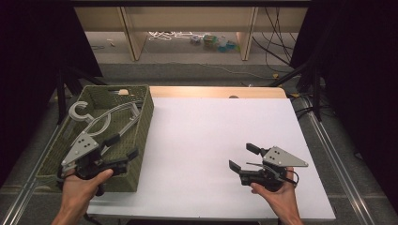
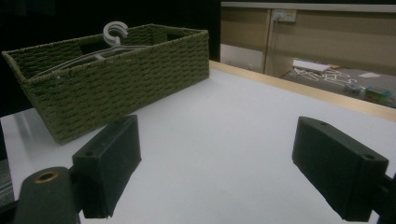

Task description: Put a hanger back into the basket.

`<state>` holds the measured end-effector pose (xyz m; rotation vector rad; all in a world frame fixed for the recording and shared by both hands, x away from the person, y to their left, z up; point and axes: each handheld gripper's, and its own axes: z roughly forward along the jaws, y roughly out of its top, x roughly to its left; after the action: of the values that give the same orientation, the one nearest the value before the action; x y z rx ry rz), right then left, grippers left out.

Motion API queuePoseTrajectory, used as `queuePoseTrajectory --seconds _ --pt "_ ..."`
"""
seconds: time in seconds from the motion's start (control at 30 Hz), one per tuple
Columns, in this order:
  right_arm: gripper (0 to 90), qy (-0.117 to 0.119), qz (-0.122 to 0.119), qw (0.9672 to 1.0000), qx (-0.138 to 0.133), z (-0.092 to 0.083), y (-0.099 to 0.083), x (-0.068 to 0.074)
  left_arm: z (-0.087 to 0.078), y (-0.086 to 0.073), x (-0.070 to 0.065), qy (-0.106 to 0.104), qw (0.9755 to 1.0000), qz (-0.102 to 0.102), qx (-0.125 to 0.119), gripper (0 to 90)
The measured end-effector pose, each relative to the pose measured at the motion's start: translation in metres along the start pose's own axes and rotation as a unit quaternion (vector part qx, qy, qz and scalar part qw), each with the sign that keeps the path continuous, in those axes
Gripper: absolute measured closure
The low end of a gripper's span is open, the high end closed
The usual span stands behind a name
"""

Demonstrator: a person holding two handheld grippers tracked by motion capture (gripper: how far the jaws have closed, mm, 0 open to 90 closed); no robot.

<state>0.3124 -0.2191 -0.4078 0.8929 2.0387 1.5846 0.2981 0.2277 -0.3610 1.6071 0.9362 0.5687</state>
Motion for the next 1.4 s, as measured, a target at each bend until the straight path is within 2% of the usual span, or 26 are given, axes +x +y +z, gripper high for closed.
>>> queuePoseTrajectory --seconds 0.13,0.27,0.33,0.37,0.43,0.63,0.7,0.8,0.83,0.93,1.0,1.07,1.17,1.23,1.4 --pt "16.2 -0.005 -0.004 1.0 -0.006 0.0 -0.001 0.001 0.006 -0.007 -0.005 -0.009 0.9999 -0.002 -0.007 19.1" --pt "16.1 0.0 -0.004 0.9999 -0.009 0.001 -0.001 0.003 0.013 -0.016 -0.011 -0.018 0.9998 -0.001 -0.01 19.1" --pt "16.1 0.0 -0.004 1.0 -0.002 -0.001 -0.001 0.004 0.016 -0.022 -0.014 -0.021 0.9997 0.004 -0.01 19.1" --pt "16.0 -0.001 -0.006 0.9999 -0.012 0.0 -0.001 0.005 0.018 -0.025 -0.015 -0.024 0.9997 0.004 -0.009 19.1" --pt "15.7 0.003 -0.008 0.9999 -0.009 0.0 -0.002 0.007 0.02 -0.03 -0.017 -0.03 0.9995 0.008 -0.008 19.1" --pt "15.7 -0.006 -0.007 0.9999 -0.009 -0.003 -0.007 0.01 0.025 -0.045 -0.025 -0.037 0.9991 0.019 -0.008 19.1" --pt "15.7 -0.005 -0.004 0.9999 -0.014 -0.005 -0.01 0.011 0.025 -0.049 -0.027 -0.042 0.9988 0.019 -0.011 19.1" --pt "15.7 -0.015 -0.008 0.9998 -0.01 -0.011 -0.014 0.01 0.026 -0.054 -0.031 -0.04 0.9987 0.024 -0.02 19.1" --pt "15.7 -0.009 -0.004 0.9999 -0.011 -0.013 -0.016 0.01 0.026 -0.056 -0.033 -0.042 0.9986 0.023 -0.022 19.1" --pt "15.7 -0.022 -0.004 0.9997 -0.012 -0.02 -0.019 0.009 0.027 -0.061 -0.036 -0.046 0.9983 0.029 -0.023 19.0" --pt "15.7 -0.023 -0.002 0.9997 -0.012 -0.023 -0.022 0.009 0.027 -0.064 -0.037 -0.045 0.9982 0.035 -0.02 19.0" --pt "15.7 -0.024 -0.005 0.9997 -0.009 -0.025 -0.024 0.009 0.029 -0.067 -0.038 -0.052 0.9982 0.029 -0.012 19.0" --pt "15.7 -0.025 -0.003 0.9996 -0.008 -0.027 -0.027 0.011 0.03 -0.068 -0.039 -0.058 0.9975 0.038 -0.013 19.0" --pt "15.7 -0.028 -0.005 0.9996 -0.007 -0.027 -0.027 0.012 0.03 -0.067 -0.04 -0.054 0.9974 0.044 -0.019 19.0" --pt "15.7 -0.024 -0.014 0.9996 -0.003 -0.025 -0.027 0.014 0.029 -0.067 -0.038 -0.054 0.9975 0.04 -0.022 19.0"
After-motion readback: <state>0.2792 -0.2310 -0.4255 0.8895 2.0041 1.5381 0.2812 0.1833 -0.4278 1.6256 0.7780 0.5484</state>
